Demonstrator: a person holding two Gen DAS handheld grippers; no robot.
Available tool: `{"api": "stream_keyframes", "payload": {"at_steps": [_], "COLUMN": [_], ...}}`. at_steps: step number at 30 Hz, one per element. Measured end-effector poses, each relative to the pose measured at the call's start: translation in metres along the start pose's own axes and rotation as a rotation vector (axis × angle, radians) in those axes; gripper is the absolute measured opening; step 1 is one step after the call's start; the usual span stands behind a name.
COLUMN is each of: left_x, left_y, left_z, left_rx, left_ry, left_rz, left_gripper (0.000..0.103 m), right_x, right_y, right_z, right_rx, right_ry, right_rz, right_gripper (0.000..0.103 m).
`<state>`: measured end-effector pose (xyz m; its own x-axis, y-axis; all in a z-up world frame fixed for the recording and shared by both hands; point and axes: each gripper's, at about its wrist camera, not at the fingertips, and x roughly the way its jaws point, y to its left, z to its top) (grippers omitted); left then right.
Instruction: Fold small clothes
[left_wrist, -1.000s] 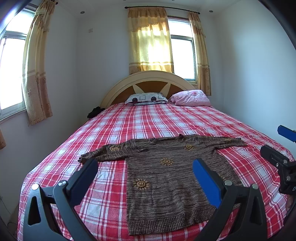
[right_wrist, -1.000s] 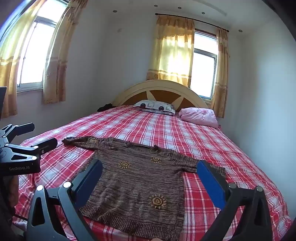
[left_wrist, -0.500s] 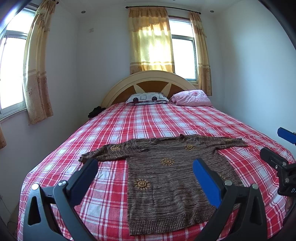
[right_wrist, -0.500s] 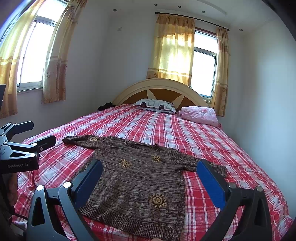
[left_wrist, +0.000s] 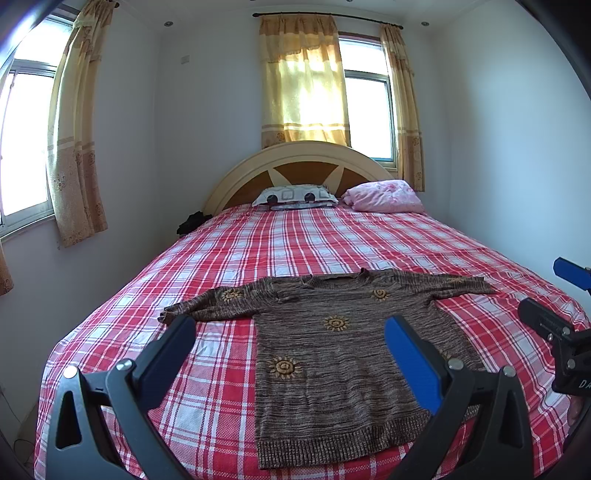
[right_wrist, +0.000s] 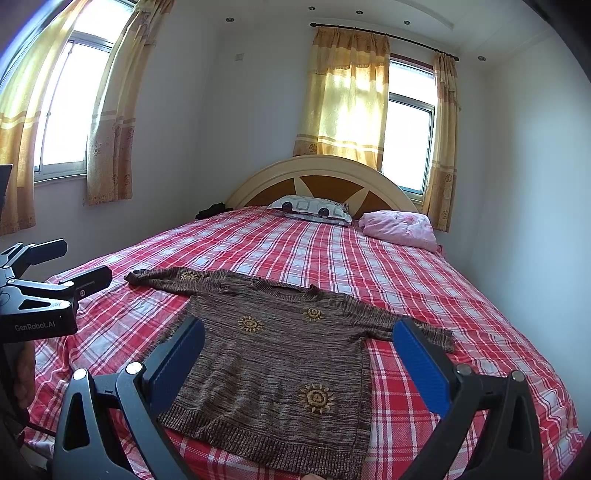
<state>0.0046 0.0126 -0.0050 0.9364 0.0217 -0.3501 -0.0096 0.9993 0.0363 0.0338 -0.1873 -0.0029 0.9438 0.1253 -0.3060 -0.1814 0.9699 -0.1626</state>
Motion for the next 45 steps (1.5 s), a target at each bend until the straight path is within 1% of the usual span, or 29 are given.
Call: {"api": "stream_keyframes", "payload": {"at_steps": [35,40,45], "left_x": [0.002,0.010,0.023], "left_y": [0.005,0.003,-0.005], "left_z": [0.002,-0.003,-0.011], "left_rx": [-0.003,-0.001,0.012], "left_ry": [0.007,0.026,0.060], "left_rz": [0.006,0.009,-0.004], "left_gripper": [0.103,0.103,0.103], "right_x": [0.002,0.007,0.018], "right_y": [0.002,0.002,-0.006], "right_z": [0.000,-0.003,-0.009], "right_rx": [-0.001,-0.001,0.010], "right_ry": [0.010,0.017,0.038], "right_rz": [0.005,0.008,0.002], "right_gripper": [0.102,0.102,0.102]}}
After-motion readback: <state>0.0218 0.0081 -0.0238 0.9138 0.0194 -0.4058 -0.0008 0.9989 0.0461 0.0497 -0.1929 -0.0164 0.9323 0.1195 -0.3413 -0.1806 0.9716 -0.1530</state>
